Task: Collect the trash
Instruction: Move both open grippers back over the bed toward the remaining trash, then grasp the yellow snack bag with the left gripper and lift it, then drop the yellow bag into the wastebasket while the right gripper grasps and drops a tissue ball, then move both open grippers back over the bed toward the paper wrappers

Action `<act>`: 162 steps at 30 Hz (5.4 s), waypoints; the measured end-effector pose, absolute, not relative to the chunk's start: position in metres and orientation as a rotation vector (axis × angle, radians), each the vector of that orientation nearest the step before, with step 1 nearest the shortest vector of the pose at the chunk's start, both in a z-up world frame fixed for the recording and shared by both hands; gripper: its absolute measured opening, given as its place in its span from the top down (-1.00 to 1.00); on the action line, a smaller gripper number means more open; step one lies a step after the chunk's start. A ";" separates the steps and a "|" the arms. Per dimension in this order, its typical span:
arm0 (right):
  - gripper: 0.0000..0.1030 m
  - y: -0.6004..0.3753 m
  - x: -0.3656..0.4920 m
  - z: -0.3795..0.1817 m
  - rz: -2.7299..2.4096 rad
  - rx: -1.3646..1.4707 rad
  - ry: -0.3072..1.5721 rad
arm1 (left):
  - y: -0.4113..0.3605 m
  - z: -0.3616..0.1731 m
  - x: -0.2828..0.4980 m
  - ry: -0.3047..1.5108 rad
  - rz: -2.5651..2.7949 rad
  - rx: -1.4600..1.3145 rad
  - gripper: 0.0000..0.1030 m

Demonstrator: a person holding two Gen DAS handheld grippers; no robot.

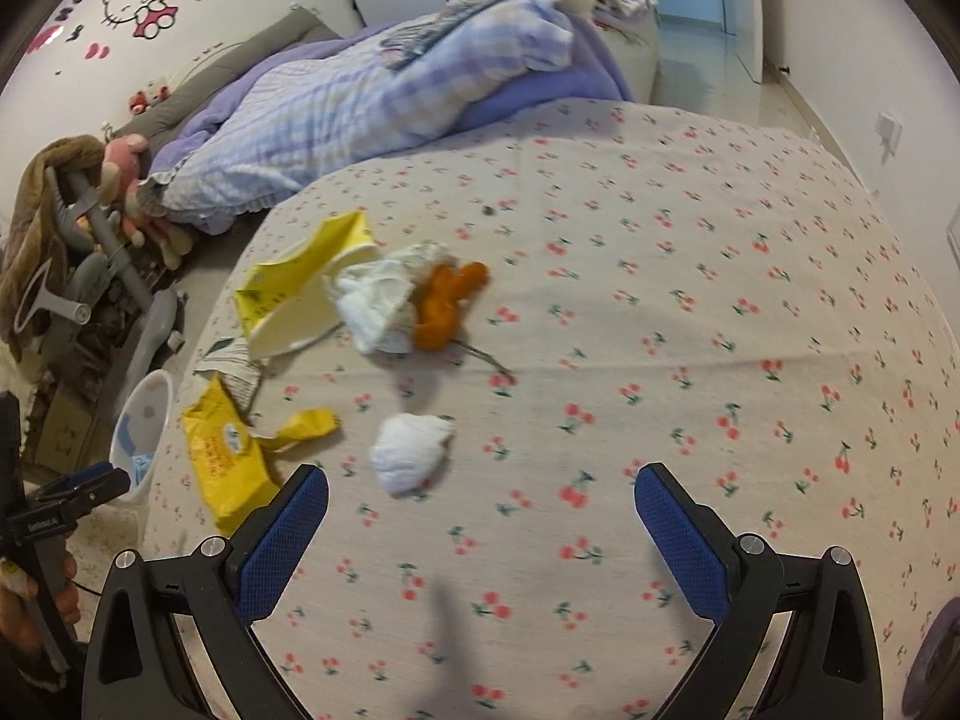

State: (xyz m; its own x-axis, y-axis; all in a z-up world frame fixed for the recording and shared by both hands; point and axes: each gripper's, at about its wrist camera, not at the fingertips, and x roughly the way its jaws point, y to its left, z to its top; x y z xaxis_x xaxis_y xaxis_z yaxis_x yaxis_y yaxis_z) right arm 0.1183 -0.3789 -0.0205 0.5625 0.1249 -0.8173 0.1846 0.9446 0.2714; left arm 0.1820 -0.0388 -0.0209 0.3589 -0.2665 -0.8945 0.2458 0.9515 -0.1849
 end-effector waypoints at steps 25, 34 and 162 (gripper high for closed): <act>-1.00 -0.408 0.115 -0.041 -0.092 0.396 1.046 | -0.144 -0.054 0.213 1.255 -0.217 -0.117 -0.96; -1.00 -0.410 0.115 -0.045 -0.102 0.412 1.063 | -0.155 -0.053 0.202 1.208 -0.248 0.021 -0.41; -0.41 -0.085 0.241 -0.001 0.319 0.192 1.066 | 0.156 -0.011 0.179 1.136 0.059 -0.154 -0.84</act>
